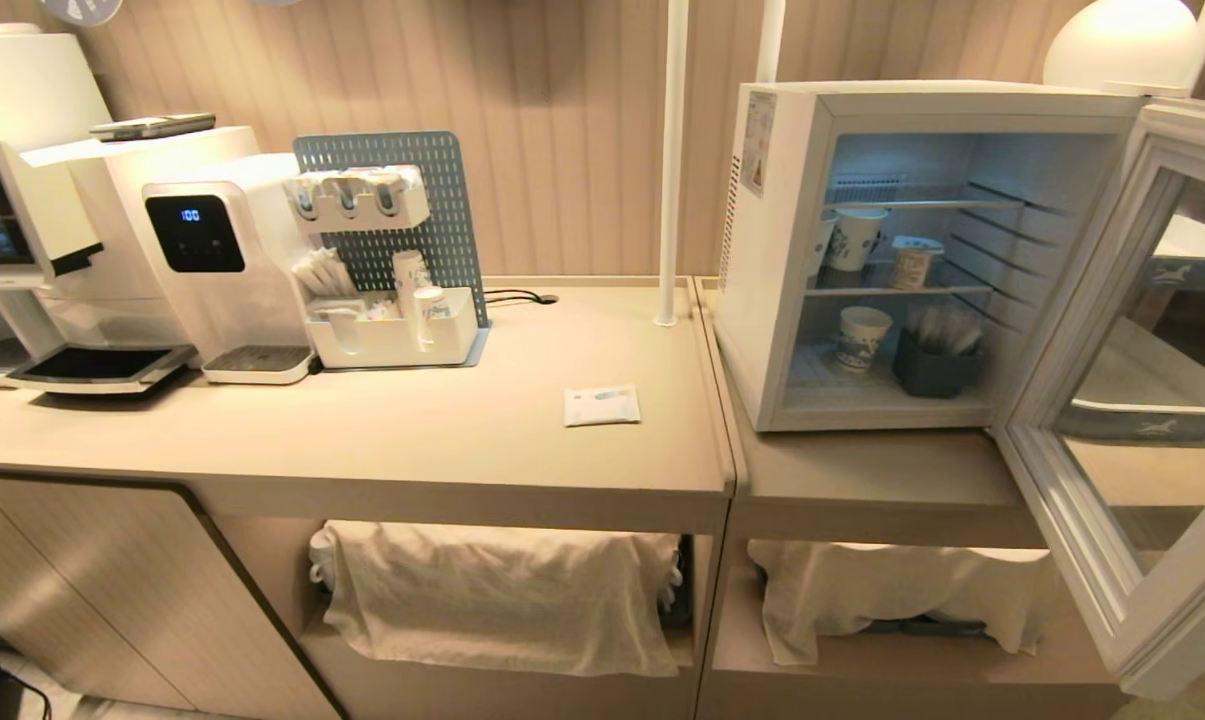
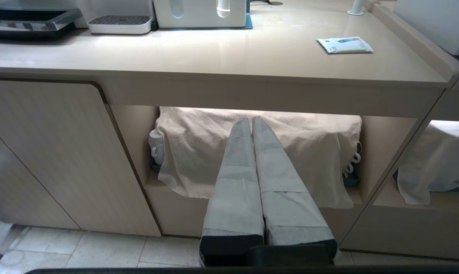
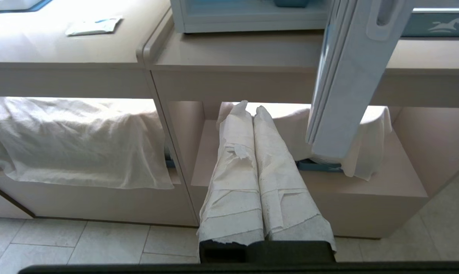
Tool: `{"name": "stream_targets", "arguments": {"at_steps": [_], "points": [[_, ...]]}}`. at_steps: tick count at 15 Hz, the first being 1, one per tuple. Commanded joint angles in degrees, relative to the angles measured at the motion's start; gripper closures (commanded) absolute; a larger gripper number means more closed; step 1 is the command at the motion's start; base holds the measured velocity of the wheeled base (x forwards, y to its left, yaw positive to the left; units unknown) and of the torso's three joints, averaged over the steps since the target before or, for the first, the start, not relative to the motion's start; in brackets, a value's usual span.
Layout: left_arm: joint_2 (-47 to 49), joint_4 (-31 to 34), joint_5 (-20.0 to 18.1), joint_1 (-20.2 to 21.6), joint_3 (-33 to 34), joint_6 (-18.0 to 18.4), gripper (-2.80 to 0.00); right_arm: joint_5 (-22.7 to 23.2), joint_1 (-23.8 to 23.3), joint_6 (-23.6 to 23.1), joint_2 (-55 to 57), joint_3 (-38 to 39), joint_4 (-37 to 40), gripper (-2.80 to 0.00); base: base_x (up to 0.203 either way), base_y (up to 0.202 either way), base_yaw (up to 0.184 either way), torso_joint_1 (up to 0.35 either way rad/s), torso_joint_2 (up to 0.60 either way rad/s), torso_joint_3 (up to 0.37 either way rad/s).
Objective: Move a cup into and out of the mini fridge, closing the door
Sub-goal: Take the yoghurt out of the freezer
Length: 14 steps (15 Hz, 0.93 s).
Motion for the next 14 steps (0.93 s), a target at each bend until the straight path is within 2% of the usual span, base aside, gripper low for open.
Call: {"name": "stream_targets", "arguments": {"at_steps": [1,4,14], "points": [[-0.02,-0.06,0.03,0.03,0.00,-0.02,0.00,0.02,0.01,-0.02,0.09,-0.01,0.07,0.00,0.000,0.000,0.000,0.000,0.00,0.000],[-0.02,0.03,0.06,0.03,0.00,-0.02,0.00,0.02,0.01,-0.02,0.09,-0.01,0.07,0.00,0.073,0.000,0.001,0.001,0.00,0.002],[-0.02,0.03,0.06,0.03,0.00,-0.02,0.00,0.02,0.01,-0.02,0.09,-0.01,0.07,0.00,0.192,0.000,0.000,0.004,0.00,0.002]]}}
